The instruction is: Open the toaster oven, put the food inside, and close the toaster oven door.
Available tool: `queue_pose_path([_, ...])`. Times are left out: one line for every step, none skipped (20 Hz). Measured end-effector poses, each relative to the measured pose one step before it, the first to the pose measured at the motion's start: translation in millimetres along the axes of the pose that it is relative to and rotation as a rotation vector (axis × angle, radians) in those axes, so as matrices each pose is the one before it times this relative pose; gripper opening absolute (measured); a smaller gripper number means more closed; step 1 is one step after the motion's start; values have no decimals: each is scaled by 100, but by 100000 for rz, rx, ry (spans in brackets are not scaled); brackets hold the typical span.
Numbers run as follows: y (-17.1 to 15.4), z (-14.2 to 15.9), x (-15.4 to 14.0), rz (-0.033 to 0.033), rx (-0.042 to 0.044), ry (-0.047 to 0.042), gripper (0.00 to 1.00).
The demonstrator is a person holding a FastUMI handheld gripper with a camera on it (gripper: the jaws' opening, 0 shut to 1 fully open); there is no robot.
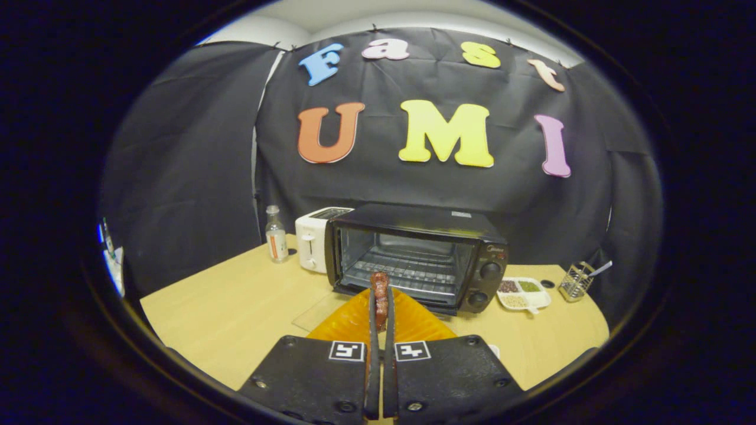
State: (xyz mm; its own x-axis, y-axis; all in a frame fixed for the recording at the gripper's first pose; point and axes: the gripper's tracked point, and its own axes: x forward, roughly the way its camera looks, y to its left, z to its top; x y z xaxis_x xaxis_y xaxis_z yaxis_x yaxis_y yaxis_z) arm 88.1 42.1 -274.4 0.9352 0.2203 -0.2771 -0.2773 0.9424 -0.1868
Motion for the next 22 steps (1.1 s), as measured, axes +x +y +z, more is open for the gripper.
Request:
queue_pose_path([-366,215,992,-1867,2758,-1385,6])
queue_pose_path([-473,228,949,-2547,2219,-1520,6])
queue_pose_path([-395,219,908,-2330,2063,-1606,6])
queue_pose_path([-237,255,1128,-2288,2841,-1819,6])
queue_pose_path([-155,185,901,-1477,2542,-1141,6])
queue_pose_path([-119,339,1185,-1339,3449,-1578,6])
queue_pose_path([-72,232,939,-718,3035,-973,6])
queue_pose_path([-8,45,1114,-516,4095,-639,6])
queue_pose_path([27,-98,912,175,3616,198,6])
queue_pose_path([134,-231,1147,869,5261,901,6])
queue_pose_path([51,-201,1066,1375,5808,807,6])
queue_pose_path([-18,-223,1094,1077,6535,747,6])
queue_pose_path([-146,-294,983,526,6466,1175,6])
queue_pose_path([-354,-204,960,561,6639,1036,6])
queue_pose_path([-351,-152,961,293,5837,1308,6])
queue_pose_path([-318,-255,910,-840,4517,985,6])
queue_pose_path([-583,-350,875,-1752,661,1224,6])
queue_pose_path([-970,-412,859,-3037,-238,700,6])
queue_pose_path([-69,4,503,1040,582,-349,6])
queue_pose_path([-87,264,499,-245,-845,-1388,7])
queue_pose_path([-667,27,5,-1179,-2731,-369,8])
queue_pose_path([-468,-91,380,-857,-2674,321,10])
